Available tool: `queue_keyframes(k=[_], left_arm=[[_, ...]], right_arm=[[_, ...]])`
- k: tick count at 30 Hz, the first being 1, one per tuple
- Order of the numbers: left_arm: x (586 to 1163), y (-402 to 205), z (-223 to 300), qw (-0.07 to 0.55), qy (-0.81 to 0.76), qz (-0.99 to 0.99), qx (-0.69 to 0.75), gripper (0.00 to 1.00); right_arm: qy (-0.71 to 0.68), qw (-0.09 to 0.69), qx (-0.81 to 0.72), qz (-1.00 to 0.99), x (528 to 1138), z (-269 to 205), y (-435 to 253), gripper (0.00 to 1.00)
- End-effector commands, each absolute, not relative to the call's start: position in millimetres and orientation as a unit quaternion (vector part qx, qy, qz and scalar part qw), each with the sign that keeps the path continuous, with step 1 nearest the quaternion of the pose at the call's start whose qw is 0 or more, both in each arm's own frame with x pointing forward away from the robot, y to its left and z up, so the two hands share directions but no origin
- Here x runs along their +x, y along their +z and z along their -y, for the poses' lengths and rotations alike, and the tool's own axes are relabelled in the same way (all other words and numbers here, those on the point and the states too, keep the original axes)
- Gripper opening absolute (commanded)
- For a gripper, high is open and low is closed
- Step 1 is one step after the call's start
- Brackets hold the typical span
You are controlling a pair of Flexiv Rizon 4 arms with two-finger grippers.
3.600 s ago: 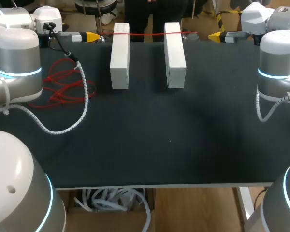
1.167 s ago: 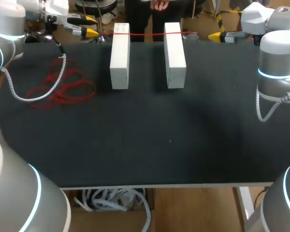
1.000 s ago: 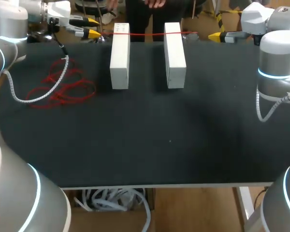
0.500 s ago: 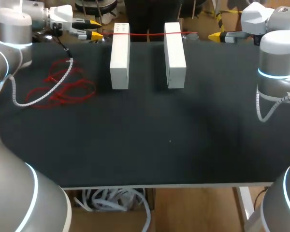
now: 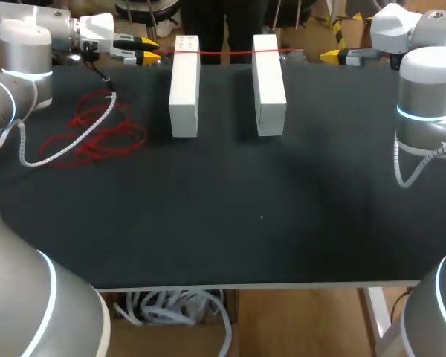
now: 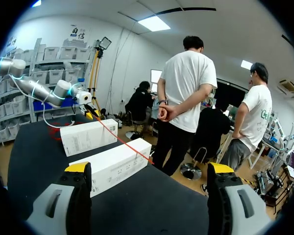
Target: Grab the tape and strap the tape.
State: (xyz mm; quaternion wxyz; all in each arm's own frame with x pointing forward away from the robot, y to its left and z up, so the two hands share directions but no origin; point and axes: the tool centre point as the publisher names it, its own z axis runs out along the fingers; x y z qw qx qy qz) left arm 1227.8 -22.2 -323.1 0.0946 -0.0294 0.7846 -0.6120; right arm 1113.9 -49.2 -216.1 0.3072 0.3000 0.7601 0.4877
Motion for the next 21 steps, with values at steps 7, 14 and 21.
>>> queue_keyframes(k=[7,14,21], left_arm=[[1236,-329,20,-0.059,-0.61,-0.785,0.09,0.0],[1232,-329,22,-0.06,-0.61,-0.785,0.093,0.0],[1224,-319,27,-0.055,-0.641,-0.759,0.097,0.0]], right_arm=[[0.487,0.306,0.3,-0.761,1114,50,-216,1.0],[0.487,0.306,0.3,-0.761,1114,50,-216,1.0],[0.487,0.306,0.3,-0.761,1114,50,-216,1.0]])
